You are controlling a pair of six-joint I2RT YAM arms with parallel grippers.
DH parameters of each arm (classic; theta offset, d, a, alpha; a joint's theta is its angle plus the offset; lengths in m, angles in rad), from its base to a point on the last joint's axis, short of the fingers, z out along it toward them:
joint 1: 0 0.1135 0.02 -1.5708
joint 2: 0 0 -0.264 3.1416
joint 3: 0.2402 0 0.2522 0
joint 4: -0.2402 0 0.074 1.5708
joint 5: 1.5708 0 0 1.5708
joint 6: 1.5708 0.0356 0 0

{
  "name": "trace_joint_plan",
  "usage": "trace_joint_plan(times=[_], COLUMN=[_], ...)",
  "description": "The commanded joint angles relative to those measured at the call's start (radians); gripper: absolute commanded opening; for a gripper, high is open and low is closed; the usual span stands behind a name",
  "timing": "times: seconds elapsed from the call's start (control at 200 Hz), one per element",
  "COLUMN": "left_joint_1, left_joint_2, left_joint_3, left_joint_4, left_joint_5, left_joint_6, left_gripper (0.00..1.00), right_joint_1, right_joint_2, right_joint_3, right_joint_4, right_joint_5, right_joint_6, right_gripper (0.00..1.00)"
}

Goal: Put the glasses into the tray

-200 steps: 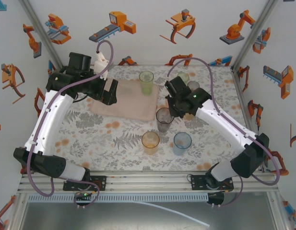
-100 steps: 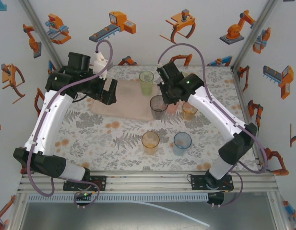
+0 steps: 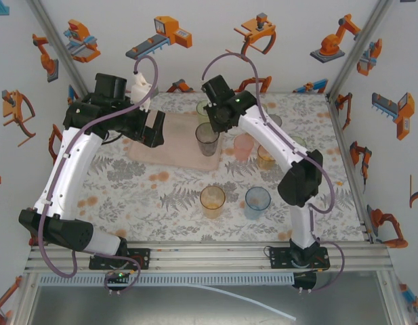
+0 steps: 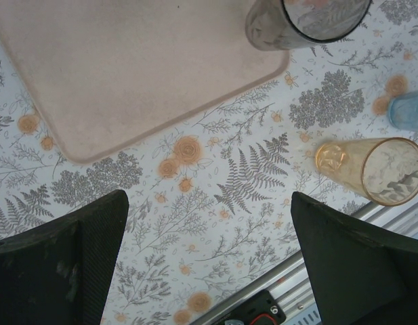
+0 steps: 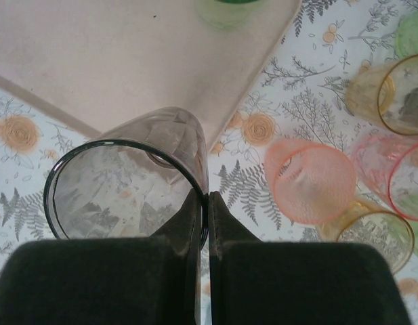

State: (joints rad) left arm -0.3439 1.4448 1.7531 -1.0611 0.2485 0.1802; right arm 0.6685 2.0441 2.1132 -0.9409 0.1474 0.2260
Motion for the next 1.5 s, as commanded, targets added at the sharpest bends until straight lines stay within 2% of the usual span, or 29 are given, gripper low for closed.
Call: trace_joint_plan(times=[0.0,0.426,1.497], left_joint_1=[0.011,0.027,0.039], left_joint_2=[-0.019,-0.034,-0.064], left_joint_3=[0.035,0.023,-0.007], left_joint_4=[0.003,-0.002,0.006], left_joint_5=[0.019,0.031,0.058], left_joint_6=[-0.014,-0.017,-0.021], left_gripper=[0.97,0.97,0.97], right_joint_1=[-0.016,-0.069,-0.070], right_joint_2=[0.033,0.126,0.208], right_joint_3=[0.056,0.108,0.160], right_joint_4=[0.062,0.125,0.127], right_joint_5=[-0.012,-0.030,-0.037], right_joint_6=[-0.007,0.023,0.047], right_gripper=[0.05,0.05,0.07])
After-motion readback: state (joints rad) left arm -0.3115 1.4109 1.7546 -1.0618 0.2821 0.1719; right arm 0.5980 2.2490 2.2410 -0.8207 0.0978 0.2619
